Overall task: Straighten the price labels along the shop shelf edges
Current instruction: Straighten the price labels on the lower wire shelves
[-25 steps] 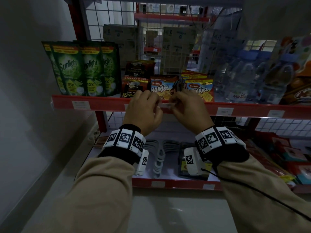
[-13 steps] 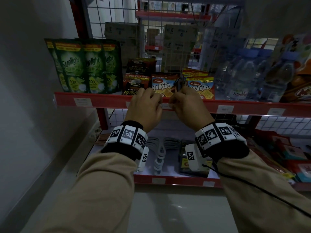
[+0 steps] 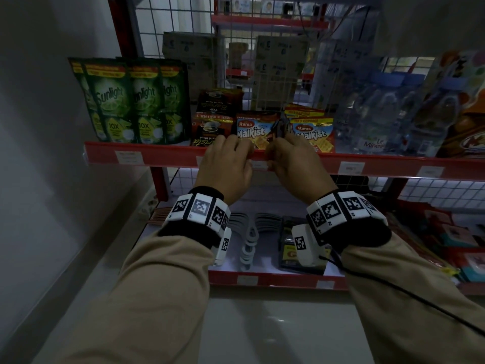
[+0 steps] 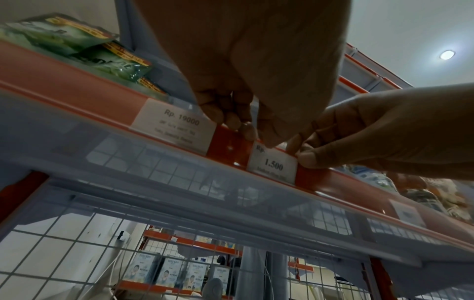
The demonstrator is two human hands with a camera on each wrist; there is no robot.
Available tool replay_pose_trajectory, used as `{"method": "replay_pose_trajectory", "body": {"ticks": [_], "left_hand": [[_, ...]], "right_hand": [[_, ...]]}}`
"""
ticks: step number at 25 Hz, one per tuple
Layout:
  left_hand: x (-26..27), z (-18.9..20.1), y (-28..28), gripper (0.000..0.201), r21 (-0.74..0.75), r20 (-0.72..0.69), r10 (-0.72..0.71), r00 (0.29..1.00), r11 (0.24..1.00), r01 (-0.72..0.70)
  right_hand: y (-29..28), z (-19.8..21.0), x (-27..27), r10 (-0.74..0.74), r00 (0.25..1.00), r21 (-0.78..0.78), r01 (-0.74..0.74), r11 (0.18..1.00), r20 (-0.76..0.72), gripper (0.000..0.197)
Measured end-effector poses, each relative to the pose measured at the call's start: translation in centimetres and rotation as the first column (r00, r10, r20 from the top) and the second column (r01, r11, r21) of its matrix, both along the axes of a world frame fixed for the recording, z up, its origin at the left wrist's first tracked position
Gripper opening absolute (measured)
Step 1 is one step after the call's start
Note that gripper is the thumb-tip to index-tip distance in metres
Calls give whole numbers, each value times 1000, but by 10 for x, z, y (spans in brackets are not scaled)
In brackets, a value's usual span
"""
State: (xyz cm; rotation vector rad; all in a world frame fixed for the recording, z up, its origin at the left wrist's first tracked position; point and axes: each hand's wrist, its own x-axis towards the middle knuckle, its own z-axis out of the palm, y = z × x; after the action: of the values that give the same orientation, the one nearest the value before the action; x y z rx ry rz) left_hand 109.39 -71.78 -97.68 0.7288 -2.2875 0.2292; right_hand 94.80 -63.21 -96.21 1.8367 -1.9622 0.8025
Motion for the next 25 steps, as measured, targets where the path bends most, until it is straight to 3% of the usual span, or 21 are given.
{"method": "replay_pose_trajectory", "body": {"ticks": [4,9,13,16,19,25], "left_hand": [[-2,-1,2,19,-37,-7,10,1000,999,-10],[-13,-4,11,20,-60,-74,62,995,996,-66],[-40,-10,33,36,-78,-80,-17,997,997,10],[-70,-18,60,52,-56,26,-117,993,991,119],[-93,-24,79,58,-37,61,-106,993,993,108],[-106,-16,77,45,-11,-20,-74,997,997,73]], "right_hand": [[12,0,-8,-49,998,-22,48,999,-35,24],[36,-2,-29,-239,950,-73,229,971,-202,27],[63,-10,-59,-374,902,-160,345,925,-217,32],[78,-15,-81,-371,911,-179,340,923,-182,31],[83,-18,-95,-305,936,-185,273,944,-178,23],[84,-13,-104,-203,974,-136,189,973,-97,20]]}}
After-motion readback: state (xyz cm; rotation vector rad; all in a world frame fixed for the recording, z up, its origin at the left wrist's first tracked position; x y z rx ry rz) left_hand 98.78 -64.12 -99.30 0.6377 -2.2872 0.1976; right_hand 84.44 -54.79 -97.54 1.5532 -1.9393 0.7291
